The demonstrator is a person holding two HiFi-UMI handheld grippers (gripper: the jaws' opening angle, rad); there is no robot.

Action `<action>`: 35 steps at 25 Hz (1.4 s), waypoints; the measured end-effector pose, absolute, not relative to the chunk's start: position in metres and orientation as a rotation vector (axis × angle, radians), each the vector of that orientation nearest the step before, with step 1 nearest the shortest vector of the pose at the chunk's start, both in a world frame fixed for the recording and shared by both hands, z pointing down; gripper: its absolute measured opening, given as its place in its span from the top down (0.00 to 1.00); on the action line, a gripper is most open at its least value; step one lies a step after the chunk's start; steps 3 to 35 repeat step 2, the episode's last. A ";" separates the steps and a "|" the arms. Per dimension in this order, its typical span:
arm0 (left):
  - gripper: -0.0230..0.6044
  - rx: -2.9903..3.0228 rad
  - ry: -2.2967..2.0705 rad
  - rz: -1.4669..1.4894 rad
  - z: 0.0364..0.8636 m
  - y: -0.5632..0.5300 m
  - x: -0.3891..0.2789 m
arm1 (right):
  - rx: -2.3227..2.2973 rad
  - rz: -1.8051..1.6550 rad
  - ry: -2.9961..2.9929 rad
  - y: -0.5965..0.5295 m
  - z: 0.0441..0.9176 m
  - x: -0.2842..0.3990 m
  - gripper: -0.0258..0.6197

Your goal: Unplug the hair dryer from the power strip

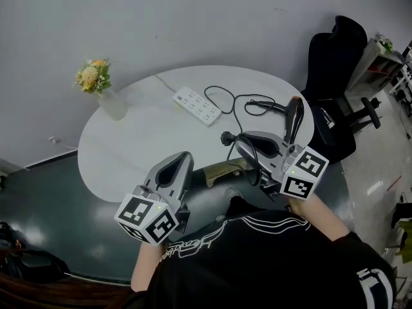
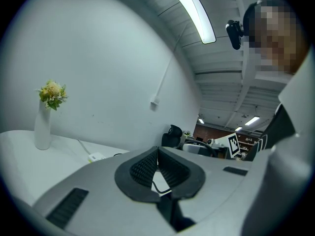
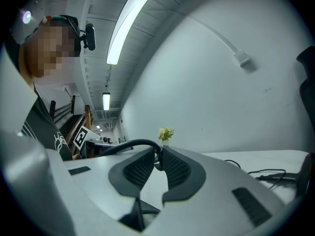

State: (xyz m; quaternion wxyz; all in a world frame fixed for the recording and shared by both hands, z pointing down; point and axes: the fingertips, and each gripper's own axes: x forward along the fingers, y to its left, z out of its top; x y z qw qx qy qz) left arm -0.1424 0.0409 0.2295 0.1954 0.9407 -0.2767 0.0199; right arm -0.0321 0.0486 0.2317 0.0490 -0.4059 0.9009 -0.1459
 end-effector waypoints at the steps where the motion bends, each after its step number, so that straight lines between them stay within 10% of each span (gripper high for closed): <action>1: 0.95 2.635 -0.775 0.056 0.230 0.040 -0.143 | -1.237 -0.447 2.747 0.048 0.233 -0.033 0.91; 35: 0.95 2.635 -0.776 0.057 0.231 0.040 -0.143 | -1.237 -0.449 2.748 0.047 0.234 -0.033 0.91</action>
